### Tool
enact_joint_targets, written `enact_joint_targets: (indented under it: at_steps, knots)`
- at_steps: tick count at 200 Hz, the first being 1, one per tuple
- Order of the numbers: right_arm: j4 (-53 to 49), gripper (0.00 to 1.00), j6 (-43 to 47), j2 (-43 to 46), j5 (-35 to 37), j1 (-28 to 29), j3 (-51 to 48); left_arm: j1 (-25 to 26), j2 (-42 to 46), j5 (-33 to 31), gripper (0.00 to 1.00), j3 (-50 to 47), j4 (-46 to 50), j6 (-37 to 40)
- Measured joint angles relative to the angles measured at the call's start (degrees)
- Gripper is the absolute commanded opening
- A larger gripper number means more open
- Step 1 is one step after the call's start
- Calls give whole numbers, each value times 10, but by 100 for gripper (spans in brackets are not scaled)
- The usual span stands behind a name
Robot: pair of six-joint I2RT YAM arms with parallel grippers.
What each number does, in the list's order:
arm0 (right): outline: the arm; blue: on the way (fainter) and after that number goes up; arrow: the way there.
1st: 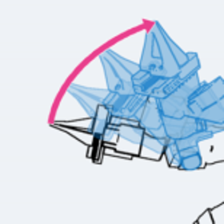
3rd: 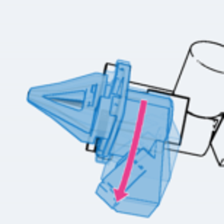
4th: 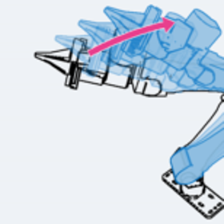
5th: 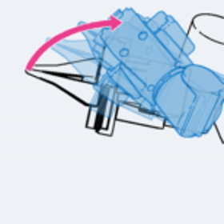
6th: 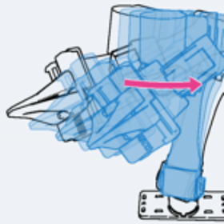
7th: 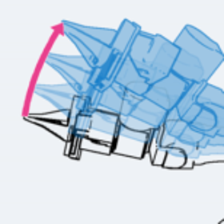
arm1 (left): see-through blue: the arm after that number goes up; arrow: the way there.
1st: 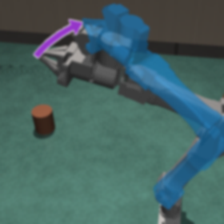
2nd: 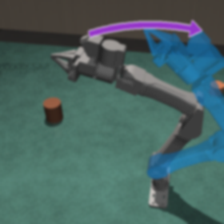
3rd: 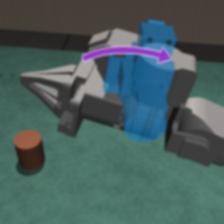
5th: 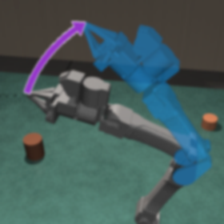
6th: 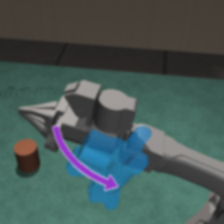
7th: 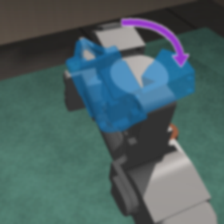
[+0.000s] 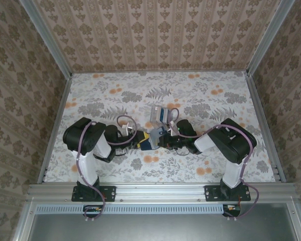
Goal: Put the credit cards into the card holder
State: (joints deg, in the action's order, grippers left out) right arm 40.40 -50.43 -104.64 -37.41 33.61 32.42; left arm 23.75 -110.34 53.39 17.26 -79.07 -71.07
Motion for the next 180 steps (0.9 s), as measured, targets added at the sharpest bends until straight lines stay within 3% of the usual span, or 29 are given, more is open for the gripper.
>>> enact_joint_targets:
  at_steps: [24, 41, 103, 121, 141, 180]
  knots:
    - [-66, 53, 33, 36, 31, 20, 11, -14, 12, 4, 65, -8, 3, 3]
    - [-107, 59, 57, 55, 54, 38, 24, -14, 13, 6, 65, -8, 3, 3]
    - [-206, 64, 88, 62, 99, 64, 70, -15, 12, 9, 65, -9, -1, 4]
    - [-227, 65, 95, 62, 110, 70, 80, -15, 11, 7, 55, -9, 1, 8]
    - [-235, 64, 98, 65, 122, 75, 81, -17, -3, 2, 33, -10, 5, 16]
    - [-227, 55, 96, 92, 157, 77, 47, -21, -22, 1, 38, -12, -10, 26]
